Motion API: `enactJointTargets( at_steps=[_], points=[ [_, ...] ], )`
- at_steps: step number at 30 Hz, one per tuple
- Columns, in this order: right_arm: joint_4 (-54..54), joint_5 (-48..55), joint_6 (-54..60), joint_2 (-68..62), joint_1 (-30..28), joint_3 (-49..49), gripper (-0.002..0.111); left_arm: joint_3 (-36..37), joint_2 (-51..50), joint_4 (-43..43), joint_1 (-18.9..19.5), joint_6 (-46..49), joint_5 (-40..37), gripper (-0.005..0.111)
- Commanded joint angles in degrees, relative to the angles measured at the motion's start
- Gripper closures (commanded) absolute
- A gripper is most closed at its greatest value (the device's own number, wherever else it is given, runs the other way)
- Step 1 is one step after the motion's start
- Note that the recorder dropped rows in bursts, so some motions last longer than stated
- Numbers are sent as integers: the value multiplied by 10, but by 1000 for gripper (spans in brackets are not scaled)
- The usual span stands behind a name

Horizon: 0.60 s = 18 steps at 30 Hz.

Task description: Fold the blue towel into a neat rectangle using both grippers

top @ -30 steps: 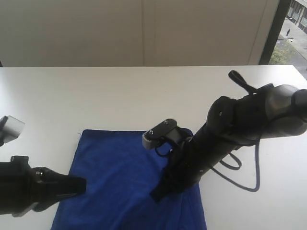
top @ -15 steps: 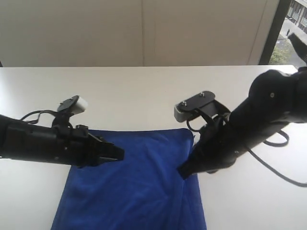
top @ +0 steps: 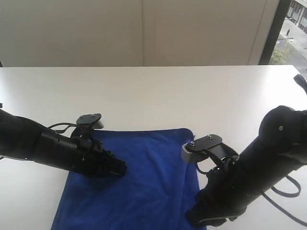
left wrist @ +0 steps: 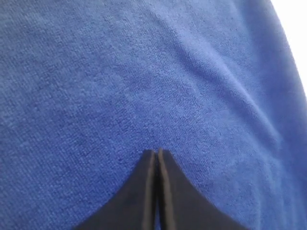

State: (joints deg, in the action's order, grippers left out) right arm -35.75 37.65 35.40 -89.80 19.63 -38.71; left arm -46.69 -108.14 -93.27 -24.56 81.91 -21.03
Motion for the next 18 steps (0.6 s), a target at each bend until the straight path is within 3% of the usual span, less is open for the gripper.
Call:
enactJointTargets(
  at_steps=[1,9,18],
  points=[
    [-37,15,33,4,-1,29,74,-2,-3,4,-2,4,3,98],
    [-179,28,156,4,-1,96,74,-2,-3,4,-2,4,2,98],
    [-127,28,120,4,-1,101,74,-2,-3,4,-2,4,2,98]
  ],
)
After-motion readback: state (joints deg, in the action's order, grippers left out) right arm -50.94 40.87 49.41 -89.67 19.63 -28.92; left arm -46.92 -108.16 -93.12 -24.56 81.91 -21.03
